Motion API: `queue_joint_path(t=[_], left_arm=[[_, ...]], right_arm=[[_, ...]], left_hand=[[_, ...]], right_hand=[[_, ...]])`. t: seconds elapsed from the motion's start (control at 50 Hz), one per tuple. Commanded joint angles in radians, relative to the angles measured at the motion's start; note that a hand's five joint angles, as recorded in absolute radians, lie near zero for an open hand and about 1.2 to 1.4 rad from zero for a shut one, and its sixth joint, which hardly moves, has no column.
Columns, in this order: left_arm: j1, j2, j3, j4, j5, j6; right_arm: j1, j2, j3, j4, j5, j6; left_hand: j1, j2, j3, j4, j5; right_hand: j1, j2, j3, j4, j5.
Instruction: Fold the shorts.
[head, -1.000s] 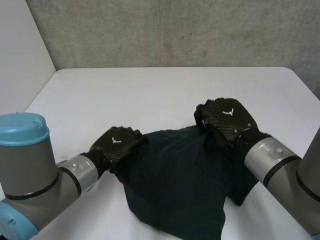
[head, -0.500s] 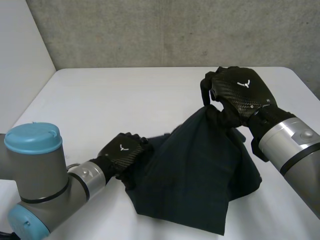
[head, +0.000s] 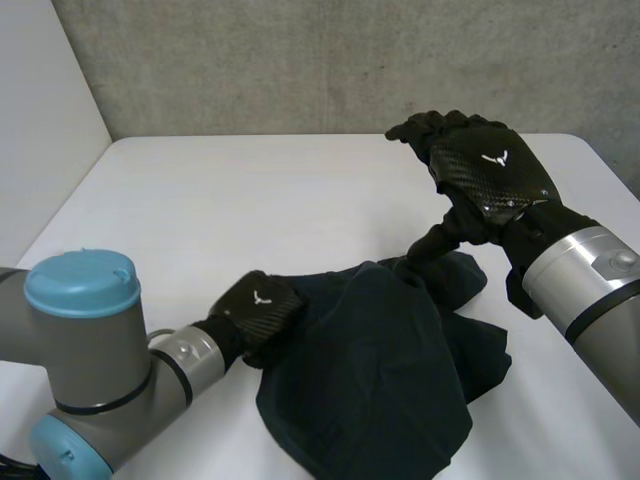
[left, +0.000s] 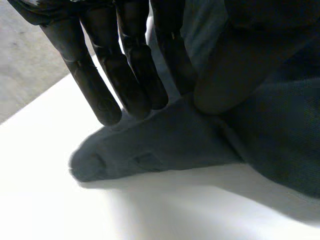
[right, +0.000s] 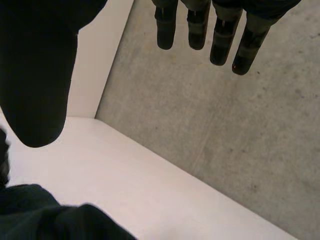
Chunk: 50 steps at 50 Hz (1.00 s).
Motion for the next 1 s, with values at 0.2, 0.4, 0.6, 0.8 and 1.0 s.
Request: queue_joint_path(t=[0.2, 0.4, 0.6, 0.8, 1.0], left_arm=[[0.229, 0.164, 0.151, 0.124, -0.069, -0.004], [-0.008, 0.142, 0.384, 0.153, -0.114, -0.111], [-0.347, -0.106, 0.469, 0.13, -0.111, -0.165], [-0.387, -0.117, 0.311, 0.029, -0.111, -0.084], [-0.301, 0.186, 0.225, 0.023, -0.129, -0.025]], right_arm=[[-0.077, 0.067, 0.008, 0.026, 0.014, -0.091], [-0.1, 0.113, -0.003, 0.023, 0.084, -0.095], [-0.261, 0.121, -0.027, 0.018, 0.132, -0.105], [-0.321, 0.156, -0.089, 0.044, 0.077, -0.227], [-0.32, 0.191, -0.159, 0.216, -0.147, -0.447]], left_hand=[[0.24, 0.206, 0.216, 0.196, 0.273], [0.24, 0.206, 0.216, 0.196, 0.273], [0.24, 0.206, 0.216, 0.196, 0.273], [-0.233, -0.267, -0.258, -0.277, -0.201], [-0.913, -0.947, -0.938, -0.957, -0.881]], right_hand=[[-0.024, -0.039, -0.036, -0.056, -0.061], [-0.024, -0.039, -0.036, -0.056, -0.061], [-0.024, -0.039, -0.036, -0.056, -0.061], [-0.024, -0.039, -0.036, -0.056, -0.061], [-0.024, -0.039, -0.036, -0.056, -0.061]])
